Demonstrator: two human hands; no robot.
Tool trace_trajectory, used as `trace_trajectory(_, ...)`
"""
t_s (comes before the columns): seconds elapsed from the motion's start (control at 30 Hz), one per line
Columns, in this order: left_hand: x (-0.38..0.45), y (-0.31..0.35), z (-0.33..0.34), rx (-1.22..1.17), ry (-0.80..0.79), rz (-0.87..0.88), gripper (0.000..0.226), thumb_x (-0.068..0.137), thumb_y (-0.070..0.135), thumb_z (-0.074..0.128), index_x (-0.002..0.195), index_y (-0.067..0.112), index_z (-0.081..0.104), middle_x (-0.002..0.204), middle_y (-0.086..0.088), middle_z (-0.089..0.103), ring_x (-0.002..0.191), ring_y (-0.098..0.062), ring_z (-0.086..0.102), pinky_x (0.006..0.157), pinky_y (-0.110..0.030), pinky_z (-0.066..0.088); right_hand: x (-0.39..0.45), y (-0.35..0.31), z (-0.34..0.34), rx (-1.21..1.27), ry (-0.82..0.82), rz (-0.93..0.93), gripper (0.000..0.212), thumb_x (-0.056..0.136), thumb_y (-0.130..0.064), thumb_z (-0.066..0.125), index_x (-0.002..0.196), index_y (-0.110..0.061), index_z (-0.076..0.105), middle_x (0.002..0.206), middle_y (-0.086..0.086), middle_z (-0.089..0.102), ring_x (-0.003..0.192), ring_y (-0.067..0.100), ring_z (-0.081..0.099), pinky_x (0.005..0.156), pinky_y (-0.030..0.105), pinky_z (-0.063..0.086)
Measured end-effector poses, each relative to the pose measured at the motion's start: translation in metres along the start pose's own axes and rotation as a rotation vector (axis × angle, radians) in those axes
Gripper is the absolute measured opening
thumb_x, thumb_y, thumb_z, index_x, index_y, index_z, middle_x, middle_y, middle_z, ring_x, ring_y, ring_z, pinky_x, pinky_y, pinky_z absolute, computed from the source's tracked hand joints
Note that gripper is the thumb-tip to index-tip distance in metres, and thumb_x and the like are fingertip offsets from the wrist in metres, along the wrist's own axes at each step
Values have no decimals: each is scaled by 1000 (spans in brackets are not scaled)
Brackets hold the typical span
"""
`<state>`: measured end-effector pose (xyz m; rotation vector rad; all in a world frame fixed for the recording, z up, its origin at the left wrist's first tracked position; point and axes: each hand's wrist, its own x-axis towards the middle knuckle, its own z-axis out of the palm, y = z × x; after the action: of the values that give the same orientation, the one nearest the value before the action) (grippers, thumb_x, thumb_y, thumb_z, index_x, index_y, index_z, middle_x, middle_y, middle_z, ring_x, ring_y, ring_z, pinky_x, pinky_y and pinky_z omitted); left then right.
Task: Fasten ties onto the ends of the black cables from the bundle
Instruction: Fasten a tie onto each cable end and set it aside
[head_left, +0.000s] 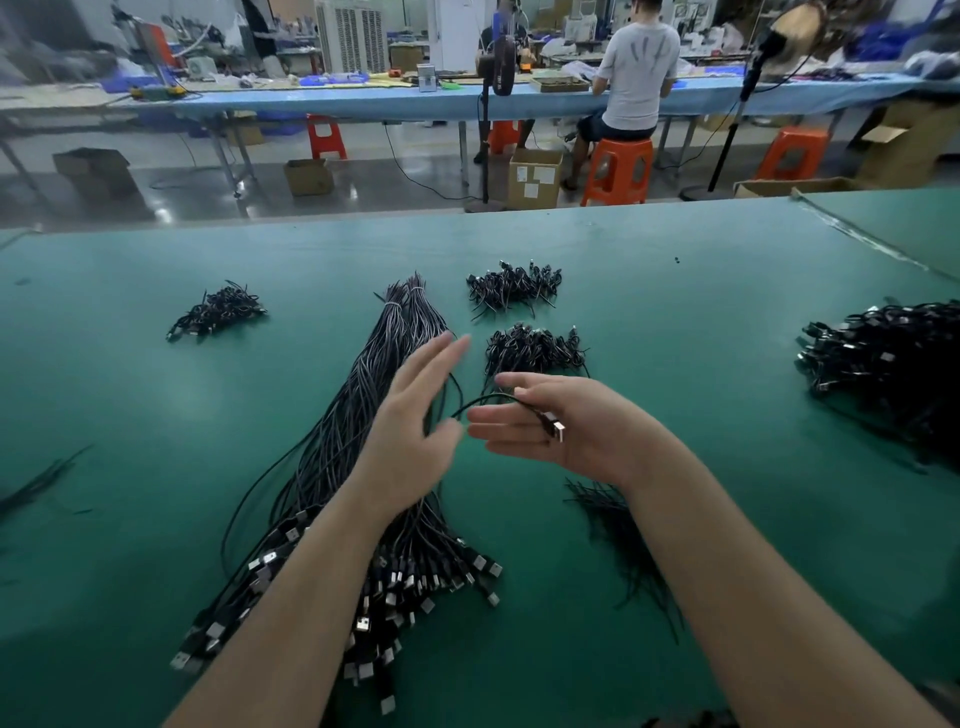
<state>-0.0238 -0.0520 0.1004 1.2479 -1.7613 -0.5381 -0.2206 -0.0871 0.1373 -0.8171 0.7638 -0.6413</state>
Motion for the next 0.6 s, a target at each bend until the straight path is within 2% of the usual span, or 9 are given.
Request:
trace_trajectory(0.07,3,18,3,106,-101,124,76,86,15,50,158,34,30,164,18,21,153,-1,10,124,-27,14,4,4,1,30,-25,-9,38,105,-4,33,140,-8,48,104,18,75,93,28,75,80,39,62)
trace_trajectory(0.17,6,25,16,405,-158,261,67,95,31,41,159,16,27,167,3,20,155,-9,10,126,-39,14,10,10,7,56,-13,-53,38,102,-2,38,136,4,54,86,10,70,71,18,66,63,29,58)
trace_trajectory(0.23,8,22,23,461,-143,250,59,99,24,45,154,7,36,162,-6,32,152,-17,24,124,-42,21,15,15,11,94,29,-66,34,102,-3,41,130,8,56,83,10,60,67,15,54,60,27,54)
trace_trajectory(0.3,8,19,25,491,-125,249,54,96,9,54,149,2,44,155,-11,45,145,-25,39,121,-43,28,20,18,14,122,65,-51,29,103,-4,39,120,0,62,76,7,52,64,14,46,61,26,47)
trace_trajectory(0.4,6,14,29,582,-30,301,49,86,-3,57,135,-3,60,130,-15,66,121,-32,62,109,-45,44,23,23,18,103,41,-24,30,104,-8,36,113,-3,65,74,6,56,62,14,54,60,25,48)
trace_trajectory(0.47,4,17,30,407,68,191,35,95,2,53,127,5,68,118,-8,73,110,-24,67,102,-38,50,22,26,21,66,0,-6,36,108,-18,34,116,-2,65,85,9,67,71,17,65,64,28,55)
trace_trajectory(0.53,6,20,29,93,172,-40,26,105,17,47,111,15,72,104,6,75,100,-7,70,90,-22,54,22,31,22,38,-35,-2,41,110,-31,34,119,-4,63,96,10,74,87,22,72,80,33,58)
trace_trajectory(0.57,8,21,27,-122,209,-171,29,107,20,44,104,15,72,101,6,76,97,-5,71,84,-20,56,22,33,21,21,-42,-19,42,110,-33,35,122,-4,63,101,12,75,95,24,72,88,36,57)
trace_trajectory(0.6,11,22,24,-372,235,-284,31,108,20,41,100,11,70,100,1,78,98,-11,73,81,-23,58,22,35,18,-25,-36,-52,41,109,-33,38,123,-3,63,103,13,75,98,26,72,92,38,57)
